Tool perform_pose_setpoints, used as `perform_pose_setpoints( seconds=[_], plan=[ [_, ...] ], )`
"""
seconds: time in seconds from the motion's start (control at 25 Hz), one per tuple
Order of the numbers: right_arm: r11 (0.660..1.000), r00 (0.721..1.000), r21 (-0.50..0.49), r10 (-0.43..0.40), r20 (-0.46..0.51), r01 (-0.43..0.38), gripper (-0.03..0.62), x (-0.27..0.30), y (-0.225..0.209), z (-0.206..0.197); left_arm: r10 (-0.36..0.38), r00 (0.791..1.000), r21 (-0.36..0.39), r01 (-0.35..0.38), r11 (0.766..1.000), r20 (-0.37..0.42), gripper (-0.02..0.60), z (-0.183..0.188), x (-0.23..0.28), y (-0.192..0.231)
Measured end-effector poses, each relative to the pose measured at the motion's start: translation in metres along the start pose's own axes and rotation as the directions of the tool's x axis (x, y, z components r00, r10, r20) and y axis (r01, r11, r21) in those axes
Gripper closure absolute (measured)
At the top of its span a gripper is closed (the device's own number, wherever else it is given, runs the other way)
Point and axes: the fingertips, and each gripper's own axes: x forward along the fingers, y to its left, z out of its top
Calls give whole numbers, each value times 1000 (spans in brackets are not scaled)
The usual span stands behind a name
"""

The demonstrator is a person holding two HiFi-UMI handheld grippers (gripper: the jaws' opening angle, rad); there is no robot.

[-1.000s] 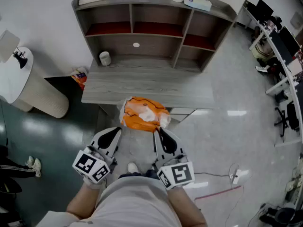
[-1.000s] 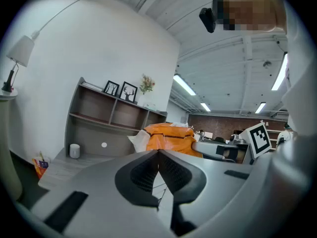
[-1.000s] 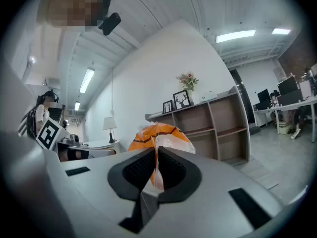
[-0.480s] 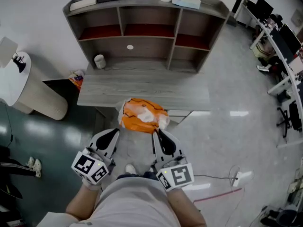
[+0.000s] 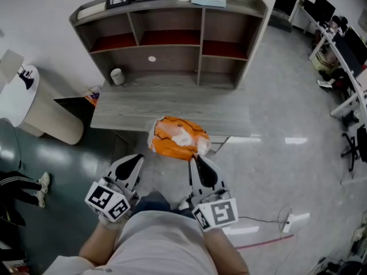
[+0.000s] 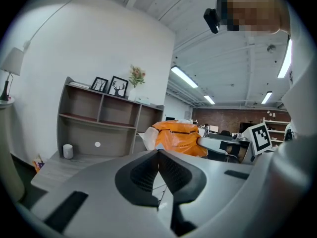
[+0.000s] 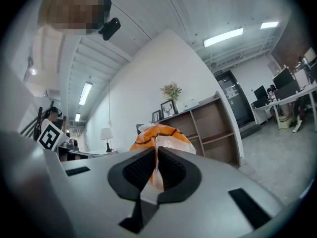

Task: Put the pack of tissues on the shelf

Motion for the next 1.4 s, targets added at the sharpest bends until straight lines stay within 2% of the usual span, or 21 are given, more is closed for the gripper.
perform_pose_setpoints(
  seconds=[0.28,0.6,1.12,1.4],
  plan=[
    [1000,1000,13,-5,-4,5,565,-6,-25,-4,0,1000,4,0,1000,-14,565,-5,21,-9],
    [999,999,8,-35,-14,35,565,18,-45,-4,-15,1000,-3,15,1000,-3,565,5,48,11],
    [999,998,0,-41,-42,41,566,127,-55,-5,-19,1000,-31,19,999,-6,565,29,93,106],
    [998,997,15,-55,-53,56,566,220,-49,-6,-38,999,-40,38,998,-3,565,57,117,187]
  ],
)
